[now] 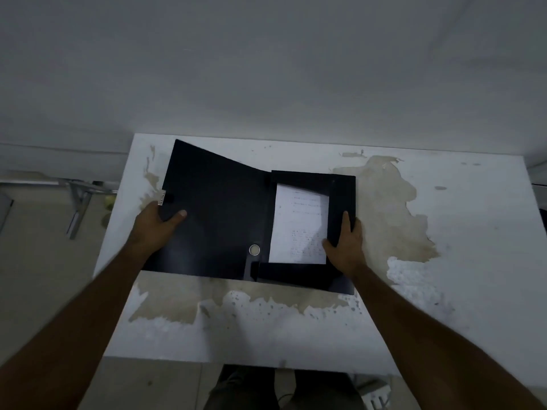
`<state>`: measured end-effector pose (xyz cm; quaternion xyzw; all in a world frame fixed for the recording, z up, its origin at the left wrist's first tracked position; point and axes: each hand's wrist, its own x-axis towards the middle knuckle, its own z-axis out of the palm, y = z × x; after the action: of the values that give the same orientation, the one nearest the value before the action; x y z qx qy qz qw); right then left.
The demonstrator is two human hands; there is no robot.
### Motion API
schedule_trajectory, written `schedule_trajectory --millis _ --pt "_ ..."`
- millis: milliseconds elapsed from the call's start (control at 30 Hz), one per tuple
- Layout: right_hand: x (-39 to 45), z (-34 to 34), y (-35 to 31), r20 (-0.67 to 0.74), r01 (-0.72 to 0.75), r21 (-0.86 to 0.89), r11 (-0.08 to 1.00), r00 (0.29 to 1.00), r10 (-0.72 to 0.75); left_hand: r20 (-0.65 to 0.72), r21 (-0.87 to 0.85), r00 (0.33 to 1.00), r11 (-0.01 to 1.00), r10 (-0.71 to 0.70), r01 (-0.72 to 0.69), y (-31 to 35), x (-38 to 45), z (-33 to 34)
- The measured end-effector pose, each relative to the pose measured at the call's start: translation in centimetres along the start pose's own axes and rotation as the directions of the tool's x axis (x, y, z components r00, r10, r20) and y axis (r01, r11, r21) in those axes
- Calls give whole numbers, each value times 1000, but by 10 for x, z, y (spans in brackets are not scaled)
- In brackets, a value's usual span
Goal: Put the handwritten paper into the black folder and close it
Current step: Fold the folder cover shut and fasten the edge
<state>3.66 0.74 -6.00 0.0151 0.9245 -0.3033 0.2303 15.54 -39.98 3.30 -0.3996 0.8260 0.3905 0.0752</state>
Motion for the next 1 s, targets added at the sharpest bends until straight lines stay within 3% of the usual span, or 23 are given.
schedule_trajectory --millis 300,467,700,1000 --pt "3 -17 4 137 33 15 999 990 -34 30 67 944 942 328 -330 102 -80 21" --pt "3 -31 12 196 79 83 993 976 -94 170 46 912 922 372 -384 162 -118 73" --pt "1 -47 32 125 231 201 952 958 -259 390 21 852 922 348 -387 201 -123 183" --pt "-1 -58 42 128 179 235 955 968 -213 356 191 867 881 350 -434 182 -117 294"
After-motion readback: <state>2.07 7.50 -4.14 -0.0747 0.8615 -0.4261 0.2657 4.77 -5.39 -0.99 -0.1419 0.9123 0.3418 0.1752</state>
